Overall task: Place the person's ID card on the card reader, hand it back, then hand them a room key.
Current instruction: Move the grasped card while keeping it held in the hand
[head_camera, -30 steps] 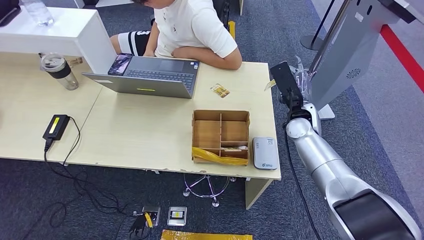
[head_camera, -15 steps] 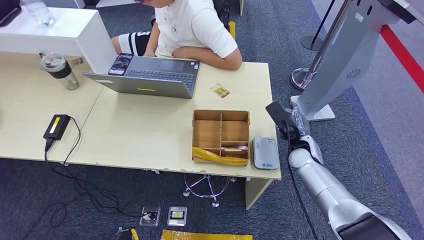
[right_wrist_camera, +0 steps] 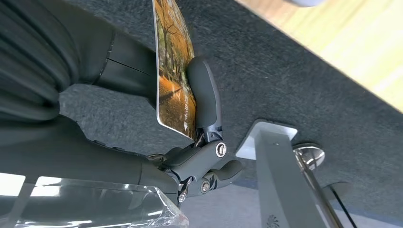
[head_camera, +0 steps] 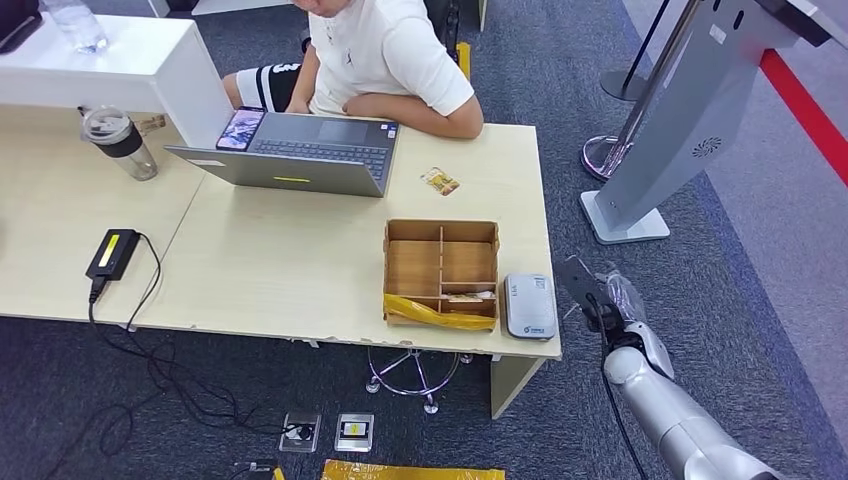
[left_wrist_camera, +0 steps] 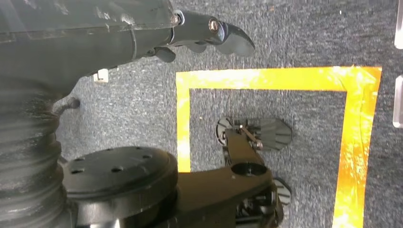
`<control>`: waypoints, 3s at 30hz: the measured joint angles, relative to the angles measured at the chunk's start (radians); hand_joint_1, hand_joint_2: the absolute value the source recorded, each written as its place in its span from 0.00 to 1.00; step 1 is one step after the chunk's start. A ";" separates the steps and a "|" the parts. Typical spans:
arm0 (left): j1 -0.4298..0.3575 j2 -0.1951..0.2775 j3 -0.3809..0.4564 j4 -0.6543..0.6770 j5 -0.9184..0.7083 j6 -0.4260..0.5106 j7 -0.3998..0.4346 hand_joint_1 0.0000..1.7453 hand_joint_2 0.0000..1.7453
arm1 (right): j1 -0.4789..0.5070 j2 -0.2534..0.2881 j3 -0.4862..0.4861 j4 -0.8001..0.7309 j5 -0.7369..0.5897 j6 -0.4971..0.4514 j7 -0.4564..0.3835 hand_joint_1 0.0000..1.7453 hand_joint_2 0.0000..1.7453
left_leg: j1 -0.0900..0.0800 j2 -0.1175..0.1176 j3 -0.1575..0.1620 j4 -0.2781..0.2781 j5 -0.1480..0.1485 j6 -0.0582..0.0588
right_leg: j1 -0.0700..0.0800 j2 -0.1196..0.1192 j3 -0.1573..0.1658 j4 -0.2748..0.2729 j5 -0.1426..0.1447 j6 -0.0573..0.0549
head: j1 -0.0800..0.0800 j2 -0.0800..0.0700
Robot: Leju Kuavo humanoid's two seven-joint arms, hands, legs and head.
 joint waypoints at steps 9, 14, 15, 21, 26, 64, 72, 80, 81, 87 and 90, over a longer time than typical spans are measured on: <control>0.000 -0.010 -0.012 0.016 0.000 0.005 -0.003 0.00 1.00 | 0.016 -0.022 0.000 0.020 0.013 -0.032 -0.036 1.00 1.00 | 0.000 0.001 0.000 0.000 0.000 0.000 | 0.000 0.001 0.000 0.000 0.000 0.000 | 0.000 0.000; 0.000 -0.013 -0.021 0.022 0.001 0.009 -0.005 0.00 1.00 | 0.016 -0.031 -0.003 0.025 0.017 -0.075 -0.060 1.00 1.00 | 0.000 0.000 0.000 0.000 0.000 0.000 | 0.000 0.000 0.000 0.000 0.000 0.000 | 0.000 0.000; 0.000 -0.014 -0.022 0.023 0.001 0.010 -0.005 0.00 1.00 | 0.015 -0.033 -0.004 0.026 0.016 -0.091 -0.068 1.00 1.00 | 0.000 0.000 0.000 0.000 0.000 0.000 | 0.000 0.000 0.000 0.000 0.000 0.000 | 0.000 0.000; 0.000 -0.016 -0.027 0.029 0.001 0.013 -0.006 0.00 1.00 | 0.009 -0.042 -0.025 0.028 -0.002 -0.166 -0.115 1.00 1.00 | 0.000 0.000 0.000 0.000 0.000 0.000 | 0.000 0.000 0.000 0.000 0.000 0.000 | 0.000 0.000; 0.000 -0.018 -0.029 0.035 0.003 0.014 -0.006 0.00 1.00 | -0.004 -0.043 -0.054 0.018 -0.031 -0.214 -0.172 1.00 1.00 | 0.000 0.000 0.000 0.000 0.000 0.000 | 0.000 0.000 0.001 0.000 0.000 0.000 | 0.000 0.000; -0.001 -0.045 -0.034 0.040 0.033 0.039 0.002 0.00 1.00 | -0.036 0.033 -0.033 -0.092 -0.013 0.017 -0.123 1.00 1.00 | 0.000 -0.001 0.000 0.000 0.000 0.000 | 0.000 -0.001 0.001 0.000 0.000 0.000 | 0.000 0.000; -0.001 -0.046 -0.035 0.041 0.036 0.036 0.006 0.00 1.00 | -0.040 0.046 0.001 -0.034 0.026 0.052 -0.095 1.00 1.00 | 0.000 0.000 0.000 0.000 0.000 0.000 | 0.000 0.000 0.001 0.000 0.000 0.000 | 0.000 0.000; -0.001 -0.043 -0.040 0.044 0.034 0.007 0.008 0.00 1.00 | -0.044 0.049 0.027 0.020 0.042 0.105 -0.077 1.00 1.00 | 0.000 0.001 0.001 0.000 0.000 0.000 | 0.000 0.000 0.001 0.000 0.000 0.000 | 0.000 0.000; -0.001 -0.042 -0.043 0.044 0.034 0.004 0.009 0.00 1.00 | -0.045 0.050 0.029 0.026 0.045 0.111 -0.075 1.00 1.00 | 0.000 0.001 0.001 0.000 0.000 0.000 | 0.000 0.000 0.002 0.000 0.000 0.000 | 0.000 0.000; -0.001 -0.035 -0.045 0.045 0.034 -0.011 0.014 0.00 1.00 | -0.055 0.053 0.042 0.047 0.064 0.118 -0.058 1.00 1.00 | 0.000 0.001 0.003 0.000 0.000 0.000 | 0.000 0.001 0.003 0.000 0.000 0.000 | 0.000 0.000; -0.001 -0.032 -0.045 0.045 0.035 -0.015 0.017 0.00 1.00 | -0.060 0.056 0.043 0.056 0.070 0.113 -0.055 1.00 1.00 | 0.000 0.001 0.004 0.000 0.000 0.000 | 0.000 0.001 0.004 0.000 0.000 0.000 | 0.000 0.000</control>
